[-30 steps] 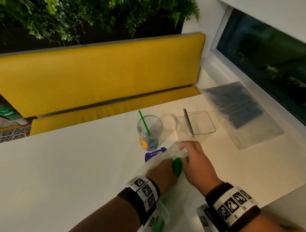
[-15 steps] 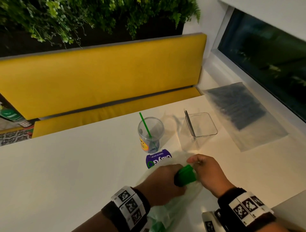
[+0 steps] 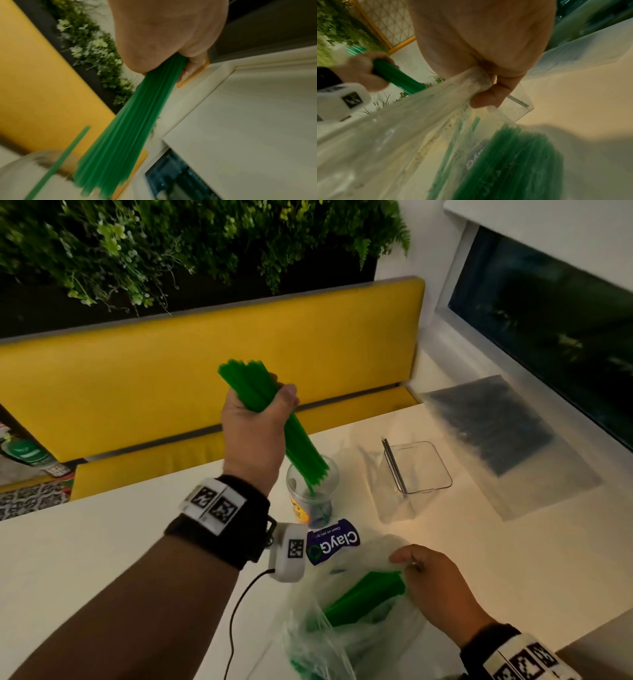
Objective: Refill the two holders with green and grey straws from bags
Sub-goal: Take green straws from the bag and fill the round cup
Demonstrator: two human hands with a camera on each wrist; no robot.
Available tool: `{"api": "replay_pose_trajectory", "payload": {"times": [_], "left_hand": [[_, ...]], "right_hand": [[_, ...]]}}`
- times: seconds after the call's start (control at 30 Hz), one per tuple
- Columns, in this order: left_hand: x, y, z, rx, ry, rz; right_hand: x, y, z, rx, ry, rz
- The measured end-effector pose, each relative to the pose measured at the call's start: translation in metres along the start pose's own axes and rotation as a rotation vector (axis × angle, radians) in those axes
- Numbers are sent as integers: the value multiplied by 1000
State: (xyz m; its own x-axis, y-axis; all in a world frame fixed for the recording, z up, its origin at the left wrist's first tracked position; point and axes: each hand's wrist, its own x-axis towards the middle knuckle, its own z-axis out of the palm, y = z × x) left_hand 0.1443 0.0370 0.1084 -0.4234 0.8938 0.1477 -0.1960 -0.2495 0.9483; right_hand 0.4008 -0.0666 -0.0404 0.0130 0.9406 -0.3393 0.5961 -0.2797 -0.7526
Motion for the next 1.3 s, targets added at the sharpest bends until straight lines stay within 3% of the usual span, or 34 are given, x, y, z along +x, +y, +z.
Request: {"api": "replay_pose_trajectory", "payload": {"times": [0.17, 0.3, 0.43, 0.57, 0.67, 0.73, 0.8, 0.83, 0.9, 0.97, 1.0, 1.07, 1.13, 1.3], "left_hand": [[7, -69, -6, 256, 20, -160], [3, -106, -16, 546, -106, -254], [1, -116, -32, 633, -234, -352], [3, -111, -38, 716, -211, -254], [2, -104, -37, 784, -266, -298], [-4, -86, -36, 777, -166, -183], [-30, -55, -35, 738, -92, 83], [-52, -42, -34, 720, -151, 234], [-107, -29, -27, 744, -498, 361], [-157, -48, -20, 899, -851, 242], [-173, -65, -18, 968, -929, 119], [-185, -105, -19, 1035, -895, -93], [-184, -127, -16, 1054, -835, -188], [-183, -131, -15, 1183, -642, -79]], "right_hand": [[0, 3, -1, 45, -4, 38], [1, 7, 2, 41, 25, 51], [1, 6, 2, 37, 16, 45], [0, 1, 2, 19, 9, 22], [-1, -4, 6, 7, 16, -17], [-2, -7, 4, -17, 7, -70], [-3, -8, 2, -20, -17, -92], [-3, -8, 2, -28, -35, -86], [-3, -9, 2, -52, -72, -78], [-3, -11, 3, -50, -71, -112], [-4, -14, 4, -46, -83, -142], [-7, -22, 4, -30, -141, -154], [-11, -26, 3, 18, -199, -137], [-20, -24, -2, 110, -184, -142]]}}
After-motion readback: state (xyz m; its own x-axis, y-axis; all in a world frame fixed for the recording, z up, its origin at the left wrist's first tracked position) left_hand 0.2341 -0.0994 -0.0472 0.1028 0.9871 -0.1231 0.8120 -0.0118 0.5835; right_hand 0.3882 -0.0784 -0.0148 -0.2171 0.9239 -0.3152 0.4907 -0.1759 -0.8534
